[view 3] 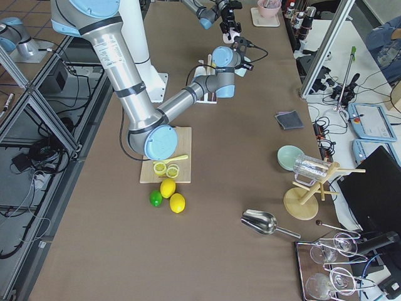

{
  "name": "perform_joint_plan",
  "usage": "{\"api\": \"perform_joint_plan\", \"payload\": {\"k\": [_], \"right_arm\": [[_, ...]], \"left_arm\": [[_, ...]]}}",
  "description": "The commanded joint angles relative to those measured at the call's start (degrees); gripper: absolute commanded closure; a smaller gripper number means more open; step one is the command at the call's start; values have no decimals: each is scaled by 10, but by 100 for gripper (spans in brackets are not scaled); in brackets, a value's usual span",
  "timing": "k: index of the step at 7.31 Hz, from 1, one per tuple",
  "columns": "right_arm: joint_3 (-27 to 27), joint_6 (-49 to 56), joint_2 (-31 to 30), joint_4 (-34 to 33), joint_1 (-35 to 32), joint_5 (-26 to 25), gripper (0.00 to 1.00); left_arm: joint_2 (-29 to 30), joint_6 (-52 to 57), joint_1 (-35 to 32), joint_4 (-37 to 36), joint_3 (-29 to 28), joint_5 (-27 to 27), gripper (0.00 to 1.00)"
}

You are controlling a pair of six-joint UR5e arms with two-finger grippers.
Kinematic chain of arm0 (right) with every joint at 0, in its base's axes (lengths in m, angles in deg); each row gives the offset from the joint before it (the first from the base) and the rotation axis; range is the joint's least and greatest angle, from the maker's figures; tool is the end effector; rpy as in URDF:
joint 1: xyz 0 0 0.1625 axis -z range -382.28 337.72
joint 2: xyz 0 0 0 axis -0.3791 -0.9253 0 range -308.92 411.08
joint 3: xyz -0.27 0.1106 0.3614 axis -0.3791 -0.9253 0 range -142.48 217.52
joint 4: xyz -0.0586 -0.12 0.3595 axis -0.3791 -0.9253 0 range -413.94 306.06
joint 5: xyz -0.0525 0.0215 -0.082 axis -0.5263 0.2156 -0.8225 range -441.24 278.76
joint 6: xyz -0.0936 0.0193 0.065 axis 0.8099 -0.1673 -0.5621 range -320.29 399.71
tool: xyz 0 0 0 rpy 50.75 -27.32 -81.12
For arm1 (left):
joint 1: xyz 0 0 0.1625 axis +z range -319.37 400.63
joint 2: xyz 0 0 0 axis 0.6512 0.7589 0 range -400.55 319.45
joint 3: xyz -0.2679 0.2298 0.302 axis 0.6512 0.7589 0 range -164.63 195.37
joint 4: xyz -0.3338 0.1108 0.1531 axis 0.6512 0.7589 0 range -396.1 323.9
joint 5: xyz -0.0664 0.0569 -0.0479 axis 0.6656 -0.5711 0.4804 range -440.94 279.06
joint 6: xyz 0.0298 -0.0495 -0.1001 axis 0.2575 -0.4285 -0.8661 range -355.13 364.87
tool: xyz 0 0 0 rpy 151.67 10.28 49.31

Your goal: Place cup on cup holder

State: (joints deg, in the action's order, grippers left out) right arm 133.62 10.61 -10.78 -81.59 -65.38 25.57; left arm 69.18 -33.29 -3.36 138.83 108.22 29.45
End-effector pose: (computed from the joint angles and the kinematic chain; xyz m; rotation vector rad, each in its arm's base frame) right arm -0.3807 -0.4930 0.2581 1.1940 -1.2152 -0.4795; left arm 0.3398 -0.4575 0.3339 1.2179 1.4305 0.4275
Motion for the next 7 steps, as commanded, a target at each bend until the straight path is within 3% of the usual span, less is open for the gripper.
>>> {"api": "perform_joint_plan", "payload": {"k": [1,3,5,7], "right_arm": [[-6,-17,1,2,49,-39,100],[-10,-14,-4,3,71,-43,100],[-18,-13,-4,3,98,-80,100],[-20,-10,-6,3,101,-79,100]], "left_arm": [[-28,1,103,41,63,-170,100],[-51,6,178,44,124,-265,100],[-50,11,261,47,138,-391,100],[-47,108,332,48,134,-507,100]]}}
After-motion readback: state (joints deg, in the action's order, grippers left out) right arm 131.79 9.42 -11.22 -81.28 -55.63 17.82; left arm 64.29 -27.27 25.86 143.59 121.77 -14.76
